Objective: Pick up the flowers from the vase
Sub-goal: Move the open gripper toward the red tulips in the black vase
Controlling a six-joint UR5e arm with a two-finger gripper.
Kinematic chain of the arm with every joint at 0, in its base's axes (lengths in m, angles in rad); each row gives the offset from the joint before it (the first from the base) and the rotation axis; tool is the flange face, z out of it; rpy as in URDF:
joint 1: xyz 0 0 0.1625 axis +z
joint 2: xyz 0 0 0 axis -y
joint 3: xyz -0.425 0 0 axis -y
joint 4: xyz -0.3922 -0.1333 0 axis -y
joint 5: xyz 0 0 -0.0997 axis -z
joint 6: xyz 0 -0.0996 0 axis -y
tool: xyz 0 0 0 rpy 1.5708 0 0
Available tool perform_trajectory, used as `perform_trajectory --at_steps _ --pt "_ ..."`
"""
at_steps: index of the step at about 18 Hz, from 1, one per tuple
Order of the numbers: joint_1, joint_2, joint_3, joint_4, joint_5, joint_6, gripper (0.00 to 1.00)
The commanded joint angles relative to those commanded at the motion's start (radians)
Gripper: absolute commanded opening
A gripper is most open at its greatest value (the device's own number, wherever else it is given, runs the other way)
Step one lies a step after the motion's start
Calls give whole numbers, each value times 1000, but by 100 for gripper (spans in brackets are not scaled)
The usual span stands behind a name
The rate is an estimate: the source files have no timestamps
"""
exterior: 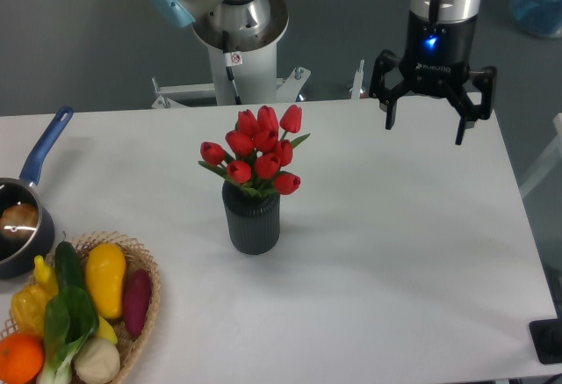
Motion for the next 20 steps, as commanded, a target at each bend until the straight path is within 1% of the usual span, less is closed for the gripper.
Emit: perform_trajectory --at_steps 3,5,6,7,8,9,11,12,13,17,19,20 --pt "-5 -2 0 5 -5 3 100" --pt "-20 -3 -3 23 -8 6 100" --pt "-20 -3 -9 26 -8 5 100" --pt "-20 0 -21 41 -8 2 100" --pt "-20 -3 -35 70 -12 2 100" --pt "-21 -9 -54 110 -40 2 100" --pt "-14 -6 -121 187 -165 -27 100" --pt "-6 -2 -147 205 -193 -43 100" --pt "-5 -3 -155 206 -193 -43 100" --pt "-3 -2 -147 201 -180 -49 100" --pt "-8 0 -124 201 -161 -109 100" --pt "-12 2 -103 199 -158 -173 100"
